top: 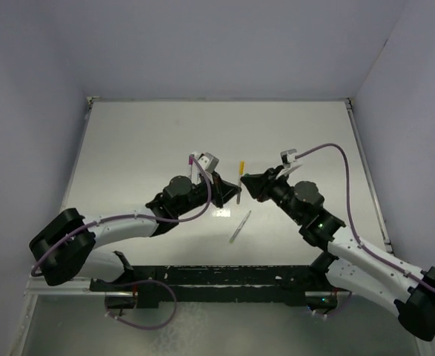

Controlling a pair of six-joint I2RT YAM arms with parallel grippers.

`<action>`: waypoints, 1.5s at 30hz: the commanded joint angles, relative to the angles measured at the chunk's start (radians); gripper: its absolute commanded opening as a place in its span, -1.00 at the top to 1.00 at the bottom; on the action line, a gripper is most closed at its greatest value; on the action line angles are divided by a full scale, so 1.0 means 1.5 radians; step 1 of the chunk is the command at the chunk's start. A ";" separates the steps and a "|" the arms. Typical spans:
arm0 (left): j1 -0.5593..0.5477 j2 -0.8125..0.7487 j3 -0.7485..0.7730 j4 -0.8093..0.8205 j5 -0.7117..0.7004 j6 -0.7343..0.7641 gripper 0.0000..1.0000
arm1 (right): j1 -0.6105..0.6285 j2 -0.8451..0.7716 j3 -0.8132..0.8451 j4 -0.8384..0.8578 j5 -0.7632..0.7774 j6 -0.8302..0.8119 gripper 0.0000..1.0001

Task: Insert the pens into the pen caps

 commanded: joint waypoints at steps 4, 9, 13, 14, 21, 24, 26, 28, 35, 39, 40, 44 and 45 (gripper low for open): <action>0.020 -0.009 0.055 -0.128 -0.126 -0.010 1.00 | 0.013 -0.066 0.088 -0.130 0.157 -0.025 -0.16; 0.020 0.050 0.118 -0.266 -0.197 -0.013 1.00 | 0.014 -0.115 0.086 -0.160 0.202 -0.009 -0.85; 0.022 0.123 0.220 -0.396 -0.277 -0.008 1.00 | 0.013 -0.111 0.098 -0.256 0.237 0.021 -0.99; 0.025 0.146 0.247 -0.420 -0.293 -0.008 1.00 | 0.013 -0.110 0.098 -0.271 0.242 0.025 -0.99; 0.054 0.325 0.438 -0.577 -0.335 -0.026 1.00 | 0.013 -0.132 0.072 -0.296 0.231 0.056 -0.99; 0.072 0.363 0.461 -0.593 -0.325 -0.039 1.00 | 0.014 -0.146 0.065 -0.309 0.233 0.058 -0.99; 0.084 0.376 0.467 -0.596 -0.324 -0.041 1.00 | 0.014 -0.153 0.063 -0.317 0.237 0.060 -0.99; 0.092 0.384 0.472 -0.602 -0.327 -0.039 1.00 | 0.014 -0.156 0.060 -0.322 0.241 0.062 -0.99; 0.106 0.397 0.482 -0.620 -0.337 -0.030 1.00 | 0.013 -0.142 0.057 -0.310 0.240 0.064 -0.99; 0.113 0.411 0.488 -0.627 -0.333 -0.030 0.94 | 0.013 -0.125 0.058 -0.296 0.230 0.064 -0.99; 0.114 0.414 0.491 -0.630 -0.330 -0.030 0.91 | 0.014 -0.121 0.059 -0.296 0.227 0.064 -0.99; 0.117 0.427 0.500 -0.638 -0.330 -0.034 0.75 | 0.014 -0.114 0.061 -0.297 0.225 0.064 -0.99; 0.118 0.430 0.501 -0.638 -0.329 -0.034 0.71 | 0.013 -0.114 0.061 -0.298 0.226 0.064 -0.99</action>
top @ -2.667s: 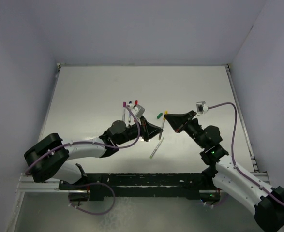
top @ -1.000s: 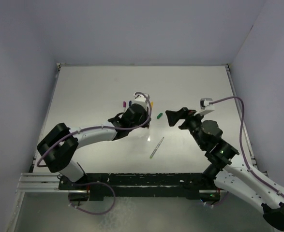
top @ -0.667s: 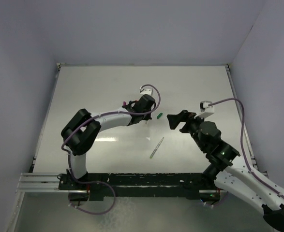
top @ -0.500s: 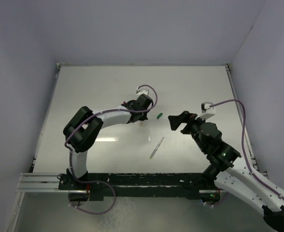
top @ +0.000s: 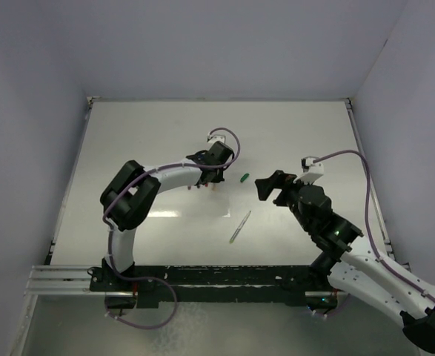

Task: Insert the pens into the pen caps

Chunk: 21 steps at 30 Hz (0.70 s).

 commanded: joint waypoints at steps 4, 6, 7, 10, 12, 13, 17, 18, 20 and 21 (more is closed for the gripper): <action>0.010 0.033 0.041 -0.020 -0.004 -0.010 0.57 | 0.001 -0.010 0.000 0.026 0.003 0.006 -0.99; 0.010 0.036 0.045 -0.020 -0.002 -0.011 0.52 | 0.001 -0.014 -0.003 0.023 0.005 0.008 -0.99; 0.010 0.037 0.045 -0.020 -0.001 -0.011 0.51 | 0.001 -0.015 -0.004 0.022 0.005 0.010 -0.99; 0.010 0.038 0.049 -0.018 0.001 -0.011 0.48 | 0.001 -0.018 -0.005 0.021 0.004 0.011 -0.99; 0.010 0.035 0.051 -0.020 0.003 -0.010 0.47 | 0.002 -0.018 -0.006 0.020 0.005 0.011 -0.99; 0.010 0.033 0.052 -0.021 0.003 -0.009 0.47 | 0.002 -0.019 -0.006 0.020 0.005 0.011 -0.99; 0.010 0.013 0.058 -0.030 -0.008 -0.001 0.43 | 0.001 -0.019 -0.009 0.022 0.002 0.015 -0.99; 0.010 0.007 0.059 -0.031 -0.012 0.002 0.40 | 0.002 -0.021 -0.011 0.024 0.000 0.017 -0.99; 0.010 -0.007 0.059 -0.033 -0.019 0.007 0.31 | 0.001 -0.022 -0.014 0.028 -0.003 0.019 -0.99; 0.010 -0.014 0.059 -0.035 -0.023 0.007 0.30 | 0.002 -0.022 -0.015 0.030 -0.005 0.019 -0.99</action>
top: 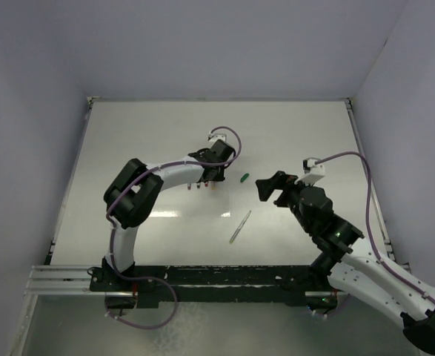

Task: Insert the pens into the pen caps

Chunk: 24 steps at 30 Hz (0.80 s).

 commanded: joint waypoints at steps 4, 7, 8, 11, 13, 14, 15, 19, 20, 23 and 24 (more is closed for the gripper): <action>0.003 -0.072 0.015 -0.015 -0.024 0.006 0.27 | 0.001 -0.011 -0.010 0.036 -0.010 0.011 -0.99; 0.003 -0.108 -0.008 0.003 -0.016 0.004 0.27 | 0.002 -0.012 -0.009 0.035 -0.009 0.010 -0.99; 0.003 -0.123 -0.021 0.016 -0.010 0.006 0.27 | 0.001 -0.012 -0.009 0.035 -0.009 0.010 -0.99; 0.002 -0.166 -0.055 0.050 0.012 0.015 0.27 | 0.002 -0.012 -0.012 0.042 -0.017 0.007 -0.99; 0.001 -0.191 -0.072 0.057 0.027 0.019 0.28 | 0.002 -0.012 -0.015 0.047 -0.020 0.006 -0.99; 0.000 -0.202 -0.081 0.060 0.035 0.021 0.28 | 0.001 -0.011 -0.016 0.047 -0.018 0.007 -0.99; -0.003 -0.214 -0.090 0.062 0.043 0.022 0.28 | 0.002 -0.011 -0.016 0.045 -0.016 0.006 -0.99; -0.035 -0.262 -0.153 0.085 0.070 0.039 0.28 | 0.001 -0.006 -0.009 0.022 0.000 0.014 -0.99; -0.048 -0.270 -0.168 0.091 0.080 0.044 0.28 | 0.001 -0.006 -0.008 0.016 -0.001 0.017 -0.99; -0.091 -0.281 -0.217 0.126 0.131 0.077 0.28 | 0.001 -0.008 -0.012 0.013 0.017 0.021 -1.00; -0.107 -0.280 -0.232 0.136 0.145 0.085 0.27 | 0.001 -0.008 -0.012 0.010 0.026 0.020 -1.00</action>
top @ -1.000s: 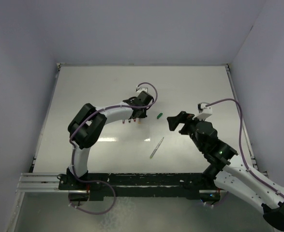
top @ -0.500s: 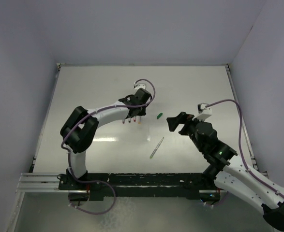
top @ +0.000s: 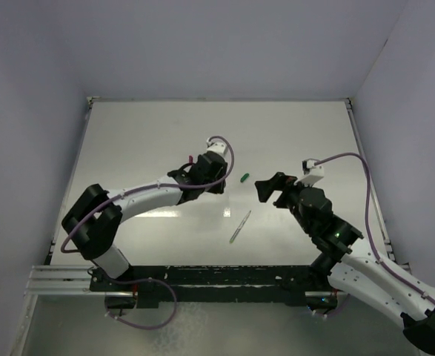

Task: Insert the pens into the pen caps

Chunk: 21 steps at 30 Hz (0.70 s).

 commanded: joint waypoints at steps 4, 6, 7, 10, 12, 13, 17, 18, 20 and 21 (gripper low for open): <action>-0.103 -0.008 -0.083 0.078 0.109 0.066 0.25 | 0.001 -0.008 0.004 -0.010 0.061 0.014 -0.99; -0.115 -0.005 -0.100 0.091 0.123 0.062 0.24 | 0.001 -0.006 0.013 -0.023 0.062 0.012 -0.99; -0.121 -0.005 -0.105 0.096 0.131 0.061 0.23 | 0.001 -0.005 0.018 -0.035 0.067 0.013 -0.99; -0.137 -0.013 -0.108 0.098 0.137 0.058 0.20 | 0.001 -0.003 0.031 -0.064 0.082 0.013 -0.99; -0.146 -0.017 -0.108 0.101 0.135 0.058 0.16 | 0.000 -0.008 0.030 -0.070 0.084 0.014 -0.99; -0.151 -0.017 -0.108 0.104 0.134 0.054 0.14 | 0.001 -0.010 0.027 -0.071 0.087 0.016 -0.99; -0.171 -0.003 -0.104 0.110 0.121 0.049 0.09 | 0.001 -0.033 0.014 -0.065 0.104 0.019 -0.99; -0.175 0.001 -0.101 0.109 0.120 0.049 0.08 | 0.001 -0.039 0.011 -0.062 0.107 0.014 -0.99; -0.185 0.009 -0.094 0.106 0.116 0.048 0.07 | 0.000 -0.049 0.011 -0.059 0.113 0.003 -0.99; -0.189 0.013 -0.090 0.105 0.112 0.048 0.06 | 0.001 -0.052 0.012 -0.060 0.117 -0.001 -0.99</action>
